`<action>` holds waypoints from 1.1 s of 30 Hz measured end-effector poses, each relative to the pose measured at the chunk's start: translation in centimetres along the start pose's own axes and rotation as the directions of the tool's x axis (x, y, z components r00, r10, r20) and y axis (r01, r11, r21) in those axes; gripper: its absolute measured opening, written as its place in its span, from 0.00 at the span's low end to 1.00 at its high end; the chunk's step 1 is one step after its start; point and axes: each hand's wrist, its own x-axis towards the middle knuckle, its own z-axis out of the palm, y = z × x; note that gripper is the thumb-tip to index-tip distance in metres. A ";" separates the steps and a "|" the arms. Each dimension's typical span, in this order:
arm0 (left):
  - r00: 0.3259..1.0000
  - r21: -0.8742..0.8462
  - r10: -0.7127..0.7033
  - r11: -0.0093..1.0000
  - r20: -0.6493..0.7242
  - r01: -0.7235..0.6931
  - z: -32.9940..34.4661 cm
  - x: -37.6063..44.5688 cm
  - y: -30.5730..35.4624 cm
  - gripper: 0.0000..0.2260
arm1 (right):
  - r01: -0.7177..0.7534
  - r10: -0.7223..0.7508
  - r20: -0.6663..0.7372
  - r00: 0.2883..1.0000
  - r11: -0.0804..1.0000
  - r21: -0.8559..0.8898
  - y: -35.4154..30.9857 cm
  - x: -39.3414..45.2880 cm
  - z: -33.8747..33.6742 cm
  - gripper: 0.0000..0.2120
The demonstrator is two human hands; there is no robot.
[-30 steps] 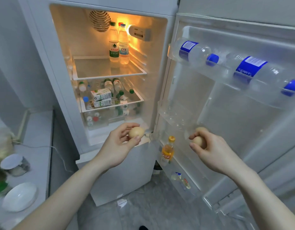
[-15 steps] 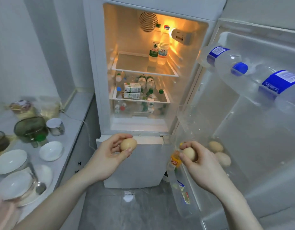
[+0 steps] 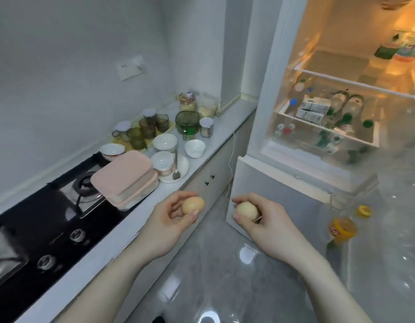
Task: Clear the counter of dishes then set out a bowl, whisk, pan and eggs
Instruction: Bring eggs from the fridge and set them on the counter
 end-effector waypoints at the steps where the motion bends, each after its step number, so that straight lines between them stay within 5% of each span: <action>1: 1.000 -0.005 -0.009 1.000 -0.026 0.009 -0.6 -0.9 -0.5 0.14 | 0.001 -0.001 0.020 1.000 1.000 -0.003 -0.1 -0.1 0.5 0.10; 7: 0.938 0.008 -0.055 0.998 -0.343 0.062 -9.2 -11.8 -3.6 0.14 | 0.175 -0.177 0.261 0.949 0.984 0.034 -8.2 -0.3 9.0 0.10; 14: 0.779 -0.013 -0.114 0.991 -0.616 0.134 -19.2 -27.5 -8.0 0.14 | 0.339 -0.365 0.497 0.787 0.929 0.145 -19.4 -5.5 23.1 0.10; 22: 0.484 -0.152 -0.235 0.967 -0.843 0.205 -27.6 -44.7 -14.5 0.13 | 0.457 -0.488 0.694 0.529 0.853 0.252 -29.5 -14.2 38.4 0.12; 33: 0.067 -0.355 -0.363 0.929 -0.929 0.105 -33.3 -55.6 -22.0 0.13 | 0.543 -0.474 0.859 0.193 0.780 0.309 -38.3 -18.6 52.6 0.14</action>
